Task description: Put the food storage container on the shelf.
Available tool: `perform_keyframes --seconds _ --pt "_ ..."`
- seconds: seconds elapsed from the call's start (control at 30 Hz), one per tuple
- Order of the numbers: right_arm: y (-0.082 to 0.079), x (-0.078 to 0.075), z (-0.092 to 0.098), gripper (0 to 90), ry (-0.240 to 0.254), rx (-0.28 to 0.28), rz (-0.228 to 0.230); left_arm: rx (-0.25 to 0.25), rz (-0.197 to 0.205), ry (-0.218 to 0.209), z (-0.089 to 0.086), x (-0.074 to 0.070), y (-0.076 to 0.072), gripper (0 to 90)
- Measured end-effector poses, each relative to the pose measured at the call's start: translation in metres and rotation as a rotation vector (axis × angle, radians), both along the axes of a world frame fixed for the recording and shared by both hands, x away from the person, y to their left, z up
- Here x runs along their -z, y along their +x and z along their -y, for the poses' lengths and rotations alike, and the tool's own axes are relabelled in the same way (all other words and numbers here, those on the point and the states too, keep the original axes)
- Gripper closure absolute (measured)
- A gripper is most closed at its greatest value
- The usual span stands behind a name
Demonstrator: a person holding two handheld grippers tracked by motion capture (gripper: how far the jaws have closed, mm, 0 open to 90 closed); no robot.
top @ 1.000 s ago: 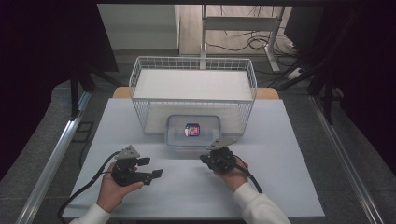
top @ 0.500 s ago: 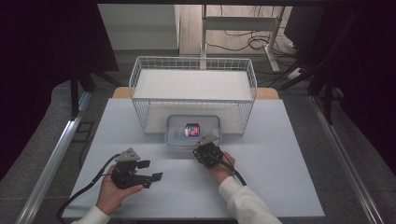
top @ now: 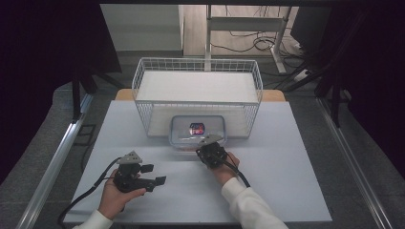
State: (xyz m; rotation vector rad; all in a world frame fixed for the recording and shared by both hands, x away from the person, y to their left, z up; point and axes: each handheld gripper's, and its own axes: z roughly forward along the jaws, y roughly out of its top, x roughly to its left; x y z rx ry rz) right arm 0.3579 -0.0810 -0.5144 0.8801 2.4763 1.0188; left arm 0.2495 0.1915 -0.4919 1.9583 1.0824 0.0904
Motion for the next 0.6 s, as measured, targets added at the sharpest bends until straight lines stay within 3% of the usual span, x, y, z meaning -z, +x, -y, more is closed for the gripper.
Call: perform_keyframes --seconds 0.27,0.6 --pt "0.003 -0.005 -0.003 89.0 0.011 0.009 0.006 0.007 0.001 -0.001 -0.001 -0.001 0.000 25.2" --pt "0.024 -0.006 -0.007 89.0 0.033 0.059 -0.011 0.004 -0.002 -0.006 -0.003 0.000 0.001 25.2"
